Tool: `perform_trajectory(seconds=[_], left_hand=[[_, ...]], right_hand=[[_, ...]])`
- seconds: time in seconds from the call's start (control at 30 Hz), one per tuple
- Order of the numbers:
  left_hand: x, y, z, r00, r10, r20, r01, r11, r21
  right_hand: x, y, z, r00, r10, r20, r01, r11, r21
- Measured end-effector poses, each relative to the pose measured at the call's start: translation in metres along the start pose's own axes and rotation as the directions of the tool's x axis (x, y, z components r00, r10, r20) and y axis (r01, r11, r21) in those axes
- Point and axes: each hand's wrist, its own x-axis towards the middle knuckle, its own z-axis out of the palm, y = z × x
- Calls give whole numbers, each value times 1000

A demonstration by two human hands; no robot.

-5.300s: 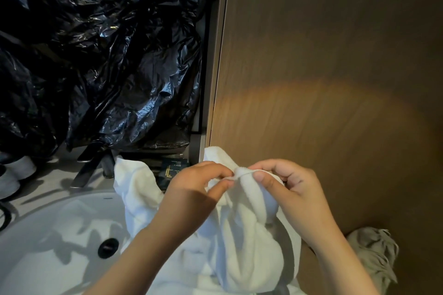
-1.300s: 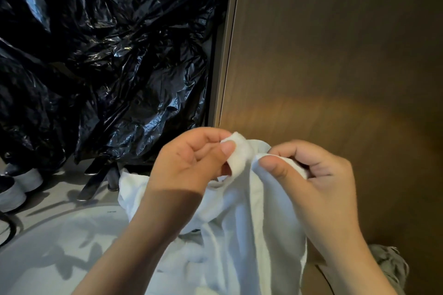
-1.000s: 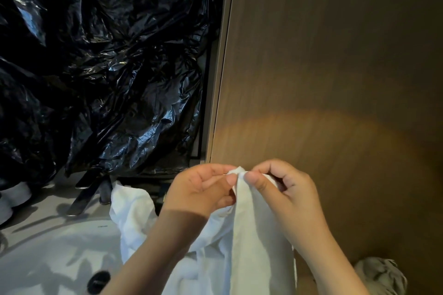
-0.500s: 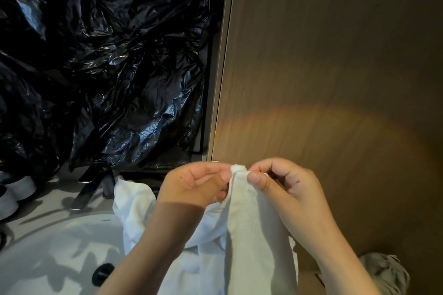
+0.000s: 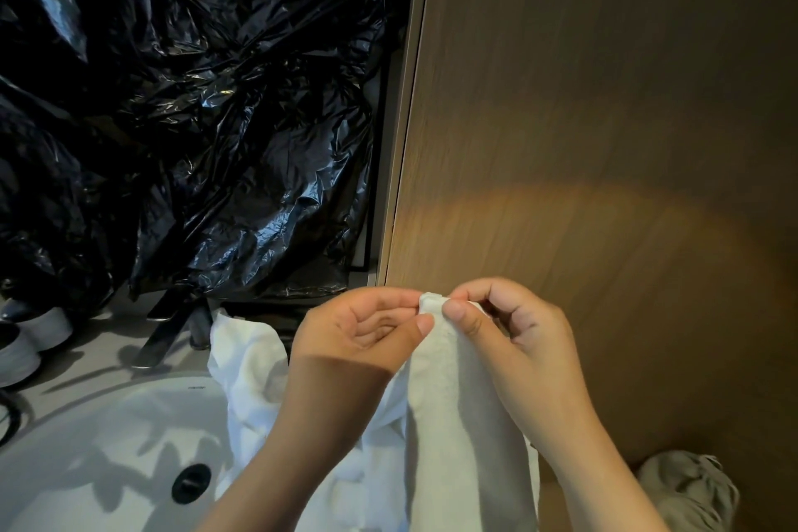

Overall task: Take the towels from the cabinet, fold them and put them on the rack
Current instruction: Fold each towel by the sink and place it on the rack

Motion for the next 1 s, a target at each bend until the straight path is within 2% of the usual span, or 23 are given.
perform_trajectory(seconds=[0.13, 0.2, 0.3, 0.47, 0.6, 0.8, 1.0], left_hand=[[-3, -3, 1, 999, -37, -32, 34, 997, -75], [-3, -3, 1, 999, -25, -30, 22, 996, -90], [-3, 3, -1, 999, 34, 3, -33, 994, -100], [10, 17, -10, 986, 166, 8, -166, 986, 7], [28, 35, -17, 965, 259, -30, -253, 958, 132], [66, 74, -32, 917, 385, -104, -365, 915, 170], [89, 85, -33, 898, 397, -190, -359, 910, 207]], right_hand=[[2, 6, -3, 1000, -2, 25, 2, 1000, 13], [6, 8, -6, 995, 14, 94, -21, 997, 75], [11, 8, -10, 972, 17, 234, -65, 977, 201], [26, 0, -13, 968, -26, 248, -32, 973, 227], [40, -12, -12, 962, -92, 257, 44, 982, 186], [59, -22, -26, 937, -176, 302, 178, 984, 20], [55, -16, -41, 953, -81, 291, 142, 970, -195]])
